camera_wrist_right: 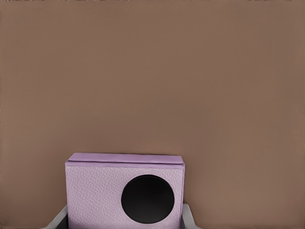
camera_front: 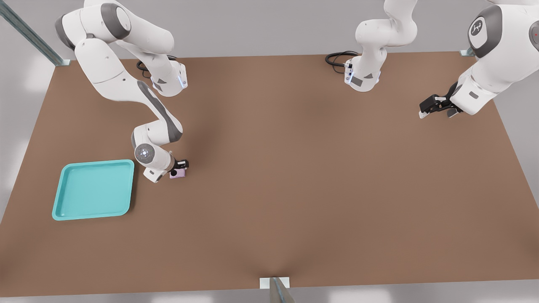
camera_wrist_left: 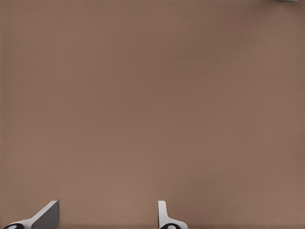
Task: Keep left arm still and place phone on the tray with right arm
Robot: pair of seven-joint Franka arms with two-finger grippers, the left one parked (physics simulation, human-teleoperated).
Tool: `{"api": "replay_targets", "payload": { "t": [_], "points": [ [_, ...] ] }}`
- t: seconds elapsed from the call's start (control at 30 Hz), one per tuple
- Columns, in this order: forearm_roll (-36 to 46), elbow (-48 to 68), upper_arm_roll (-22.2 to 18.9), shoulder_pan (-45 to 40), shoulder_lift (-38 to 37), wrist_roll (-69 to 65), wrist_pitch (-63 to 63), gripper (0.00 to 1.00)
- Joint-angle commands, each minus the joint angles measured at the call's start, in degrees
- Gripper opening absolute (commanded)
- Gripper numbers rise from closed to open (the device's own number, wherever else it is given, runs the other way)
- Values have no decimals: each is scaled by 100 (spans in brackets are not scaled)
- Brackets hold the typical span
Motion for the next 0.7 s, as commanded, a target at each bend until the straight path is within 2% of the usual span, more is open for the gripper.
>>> {"api": "replay_targets", "payload": {
  "t": [0.0, 0.03, 0.2, 0.27, 0.33, 0.43, 0.47, 0.5, 0.57, 0.6, 0.63, 0.67],
  "points": [
    [-62, 20, 13, -22, -154, -167, -248, 71],
    [-62, 99, 13, -75, -339, -228, -406, 71],
    [-62, 758, -4, -1138, -348, -1573, -811, 71],
    [-114, 1127, -66, -1665, -102, -2434, -819, 71],
    [-721, 1321, -66, -2166, 161, -2540, -793, 71],
    [-756, 1743, -66, -2834, 759, -3577, -758, 73],
    [-756, 1813, -66, -2914, 838, -3718, -758, 78],
    [-756, 1813, -66, -2905, 838, -3709, -767, 100],
    [-756, 1989, -22, -2896, 777, -3718, -819, 100],
    [-756, 2120, 31, -2887, 619, -3692, -986, 100],
    [-756, 2796, 355, -2887, 496, -3648, -1908, 100],
    [-738, 3780, 865, -2879, 460, -3473, -3015, 100]
  ]
}}
